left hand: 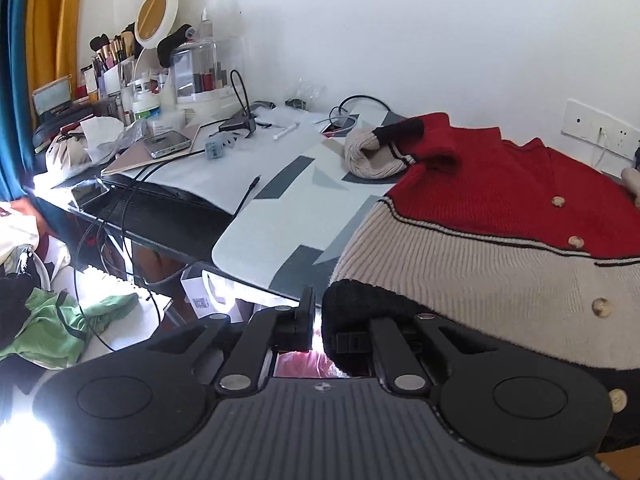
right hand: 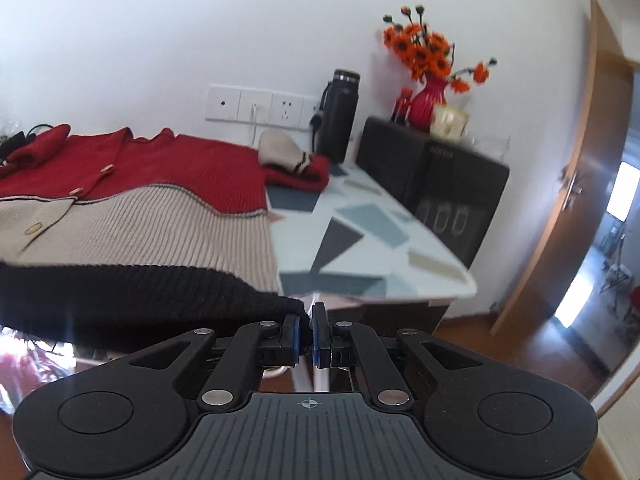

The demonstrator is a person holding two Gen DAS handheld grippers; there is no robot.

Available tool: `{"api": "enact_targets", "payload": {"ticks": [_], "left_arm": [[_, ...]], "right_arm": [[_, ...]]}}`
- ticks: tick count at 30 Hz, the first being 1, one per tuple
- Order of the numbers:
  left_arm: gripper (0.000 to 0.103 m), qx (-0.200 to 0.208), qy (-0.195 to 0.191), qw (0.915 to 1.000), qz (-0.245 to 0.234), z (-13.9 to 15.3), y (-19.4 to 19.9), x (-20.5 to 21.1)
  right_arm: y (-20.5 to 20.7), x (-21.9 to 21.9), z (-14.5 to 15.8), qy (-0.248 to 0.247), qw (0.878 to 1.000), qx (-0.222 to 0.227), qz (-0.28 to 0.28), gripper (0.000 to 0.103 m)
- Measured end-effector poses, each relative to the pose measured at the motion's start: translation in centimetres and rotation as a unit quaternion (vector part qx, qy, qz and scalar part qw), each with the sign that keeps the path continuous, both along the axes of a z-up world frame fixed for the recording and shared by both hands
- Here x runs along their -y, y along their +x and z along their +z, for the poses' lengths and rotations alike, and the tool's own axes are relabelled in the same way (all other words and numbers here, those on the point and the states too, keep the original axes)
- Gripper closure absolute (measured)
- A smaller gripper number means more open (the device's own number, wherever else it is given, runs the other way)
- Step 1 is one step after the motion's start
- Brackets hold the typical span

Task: Fold clothes
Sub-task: 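Lower the black hem with both grippers onto the cardigan's collar half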

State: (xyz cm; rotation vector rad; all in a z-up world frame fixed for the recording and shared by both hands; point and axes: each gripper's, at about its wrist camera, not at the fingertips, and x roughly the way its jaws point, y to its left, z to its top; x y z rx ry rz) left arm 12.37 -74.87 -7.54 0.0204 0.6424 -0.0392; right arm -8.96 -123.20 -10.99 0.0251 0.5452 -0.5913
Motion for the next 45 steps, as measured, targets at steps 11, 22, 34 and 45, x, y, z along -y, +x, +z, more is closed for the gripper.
{"api": "enact_targets", "payload": {"ticks": [11,22,34,45], "left_arm": [[0.096,0.069,-0.117,0.9902,0.031,6.9,5.6,1.7],[0.096,0.066,-0.148,0.9864,0.025,8.0,4.2,-1.0],[0.096,0.025,-0.153,0.9878,0.019,5.6,7.5,0.7],[0.096,0.044,-0.15,0.9875,-0.021,5.6,22.6,7.0]], "right_arm": [[3.9,3.5,8.1,0.014,0.991,0.134,-0.013,0.098],[2.0,0.0,11.7,-0.086,0.984,0.153,0.037,0.099],[6.6,4.0,8.0,0.039,0.996,0.083,-0.012,0.098],[22.3,12.3,9.9,0.053,0.99,0.124,-0.029,0.099]]}}
